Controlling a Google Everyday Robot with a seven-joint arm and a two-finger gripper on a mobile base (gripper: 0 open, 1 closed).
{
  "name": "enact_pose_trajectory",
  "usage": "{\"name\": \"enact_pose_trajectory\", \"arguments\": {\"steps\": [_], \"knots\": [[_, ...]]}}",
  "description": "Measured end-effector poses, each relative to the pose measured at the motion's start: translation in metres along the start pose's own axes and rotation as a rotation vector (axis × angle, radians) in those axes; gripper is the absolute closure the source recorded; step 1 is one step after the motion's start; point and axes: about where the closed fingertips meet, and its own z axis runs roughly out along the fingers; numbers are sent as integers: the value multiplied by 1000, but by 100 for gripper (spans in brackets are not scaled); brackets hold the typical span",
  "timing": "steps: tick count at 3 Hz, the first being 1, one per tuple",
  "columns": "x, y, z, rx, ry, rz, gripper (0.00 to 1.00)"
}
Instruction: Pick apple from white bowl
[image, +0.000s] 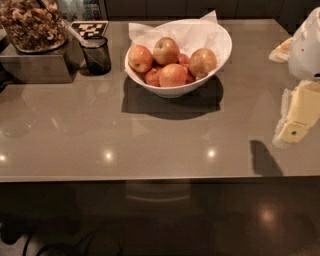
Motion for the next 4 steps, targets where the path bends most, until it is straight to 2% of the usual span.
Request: {"name": "enact_pose_trajectory", "arguments": {"steps": [1, 2, 3, 4], "knots": [[0, 0, 0, 0, -1, 0, 0], [-4, -3, -4, 19, -31, -12, 0], [-6, -27, -15, 70, -160, 30, 0], [-20, -66, -29, 99, -369, 121, 0]]}}
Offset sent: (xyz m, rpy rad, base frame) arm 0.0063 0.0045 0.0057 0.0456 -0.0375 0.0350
